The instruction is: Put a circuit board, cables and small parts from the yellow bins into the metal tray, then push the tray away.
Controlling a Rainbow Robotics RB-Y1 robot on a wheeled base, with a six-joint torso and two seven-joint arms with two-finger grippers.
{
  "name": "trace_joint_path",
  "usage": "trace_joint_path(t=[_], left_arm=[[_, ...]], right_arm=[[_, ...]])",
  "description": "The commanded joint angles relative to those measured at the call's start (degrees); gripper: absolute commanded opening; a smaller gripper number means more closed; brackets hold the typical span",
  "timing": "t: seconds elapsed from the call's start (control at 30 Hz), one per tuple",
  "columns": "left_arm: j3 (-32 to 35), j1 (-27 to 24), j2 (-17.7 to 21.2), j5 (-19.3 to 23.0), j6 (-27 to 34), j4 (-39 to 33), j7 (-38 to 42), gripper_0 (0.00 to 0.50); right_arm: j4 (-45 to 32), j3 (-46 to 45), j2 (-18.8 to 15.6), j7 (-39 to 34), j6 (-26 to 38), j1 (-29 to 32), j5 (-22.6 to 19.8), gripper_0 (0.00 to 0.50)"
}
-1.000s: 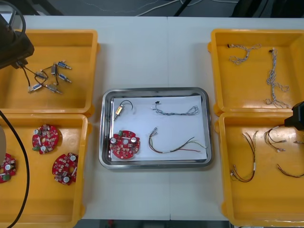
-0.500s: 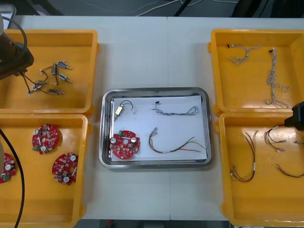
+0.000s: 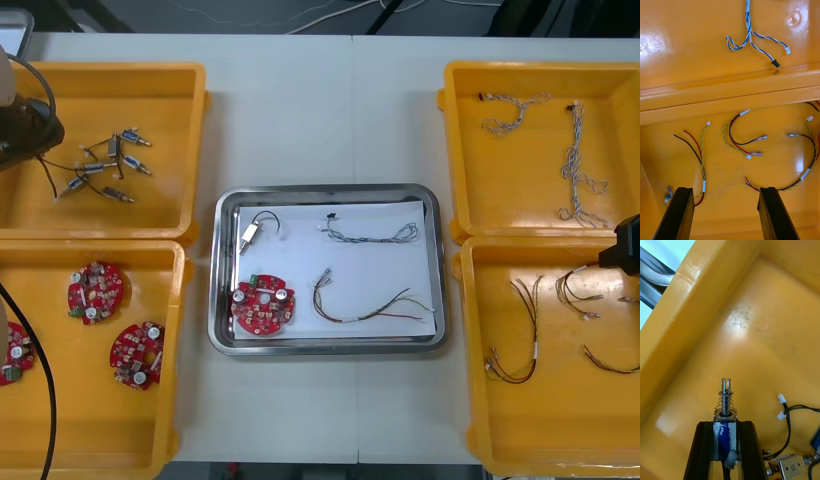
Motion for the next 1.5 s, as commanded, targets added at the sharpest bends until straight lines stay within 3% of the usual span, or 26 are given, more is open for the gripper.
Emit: trace_joint_path(t=[0.03,0.2,0.43,0.47,0.5,0.67,0.97,1.03,1.1,1.37,1.5], left_arm=[[2.22,-0.02,-0.25,-1.13,-5.0,2.79,-6.0,0.0],[2.22,0.06,-0.61,-0.96,-9.48,6.05,-6.35,0.0],[2.22,0.06,-1.13,-0.6,-9.3,6.31,-6.35,0.004],[2.22,0.06,-1.13,-0.43,-9.3,6.22,-6.35,0.04],[2.22,0.06,-1.13,-0.34,-9.3,6.22,-6.35,0.107],[2.04,0.06,-1.13,0.01,-9.3,6.22,-6.44,0.266],[1.86,0.06,-1.13,0.8,-9.3,6.22,-6.44,0.298],[1.86,0.06,-1.13,0.89,-9.3,6.22,-6.61,0.359],[1.86,0.06,-1.13,0.89,-9.21,6.22,-6.61,0.38],[1.95,-0.02,-0.87,0.63,-9.48,6.22,-7.75,0.386],[2.22,-0.99,-0.17,1.15,-6.49,6.22,-8.54,0.384]], right_arm=[[-1.82,-1.81,-2.02,-2.41,0.17,0.65,-0.46,0.5],[-1.82,-1.81,-2.02,-2.41,0.17,0.65,-0.46,0.5],[-1.82,-1.81,-2.02,-2.41,0.17,0.65,-0.46,0.5],[-1.82,-1.81,-2.02,-2.41,0.17,0.65,-0.46,0.5],[-1.82,-1.81,-2.02,-2.41,0.17,0.65,-0.46,0.5],[-1.82,-1.81,-2.02,-2.41,0.17,0.65,-0.46,0.5],[-1.82,-1.81,-2.02,-2.41,0.17,0.65,-0.46,0.5],[-1.82,-1.81,-2.02,-2.41,0.17,0.65,-0.46,0.5],[-1.82,-1.81,-2.02,-2.41,0.17,0.65,-0.46,0.5],[-1.82,-1.81,-2.02,-2.41,0.17,0.65,-0.46,0.5],[-1.82,-1.81,-2.02,-2.41,0.17,0.65,-0.46,0.5]])
